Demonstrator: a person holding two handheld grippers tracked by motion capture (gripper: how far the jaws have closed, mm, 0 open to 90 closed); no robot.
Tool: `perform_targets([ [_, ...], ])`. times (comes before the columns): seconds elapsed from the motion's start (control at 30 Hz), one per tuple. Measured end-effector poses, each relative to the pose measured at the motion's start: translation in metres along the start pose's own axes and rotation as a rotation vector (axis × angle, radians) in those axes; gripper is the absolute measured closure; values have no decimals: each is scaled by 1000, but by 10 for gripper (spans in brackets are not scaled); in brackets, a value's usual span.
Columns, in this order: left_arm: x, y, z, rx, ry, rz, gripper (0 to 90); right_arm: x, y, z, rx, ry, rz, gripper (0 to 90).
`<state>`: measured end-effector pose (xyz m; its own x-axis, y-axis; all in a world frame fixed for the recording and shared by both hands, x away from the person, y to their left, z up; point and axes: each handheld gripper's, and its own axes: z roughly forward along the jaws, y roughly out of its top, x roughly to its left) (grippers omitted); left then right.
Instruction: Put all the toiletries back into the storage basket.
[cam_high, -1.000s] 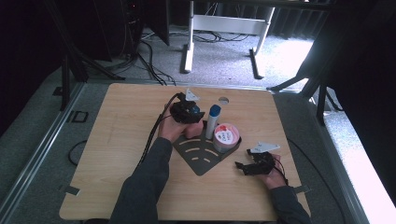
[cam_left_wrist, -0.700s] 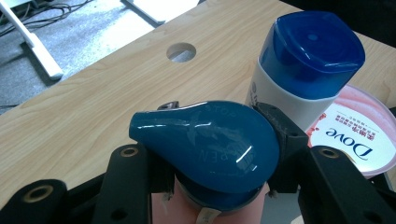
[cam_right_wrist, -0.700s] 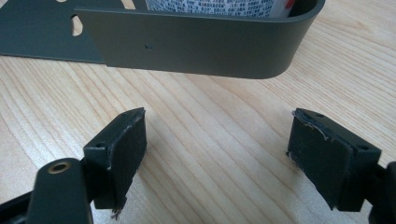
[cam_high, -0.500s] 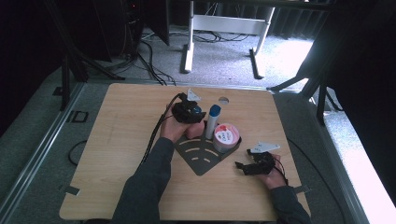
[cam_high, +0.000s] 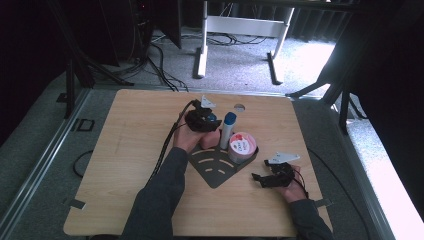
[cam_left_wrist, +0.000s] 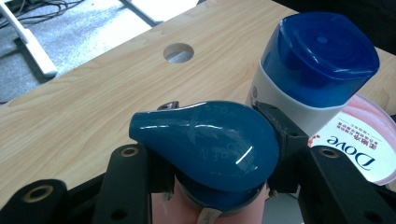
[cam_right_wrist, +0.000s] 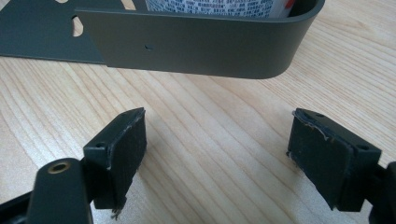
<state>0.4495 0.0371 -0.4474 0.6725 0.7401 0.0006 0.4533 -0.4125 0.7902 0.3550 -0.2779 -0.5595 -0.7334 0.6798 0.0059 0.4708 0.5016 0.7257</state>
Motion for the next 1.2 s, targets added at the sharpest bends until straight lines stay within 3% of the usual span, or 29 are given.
perform_targets([
  [0.43, 1, -1, 3, -10, -3, -30, 532, 0, 0, 0, 0, -1, 0, 191],
  [1.2, 2, -5, 7, -9, -12, -38, 532, 0, 0, 0, 0, -1, -2, 190],
])
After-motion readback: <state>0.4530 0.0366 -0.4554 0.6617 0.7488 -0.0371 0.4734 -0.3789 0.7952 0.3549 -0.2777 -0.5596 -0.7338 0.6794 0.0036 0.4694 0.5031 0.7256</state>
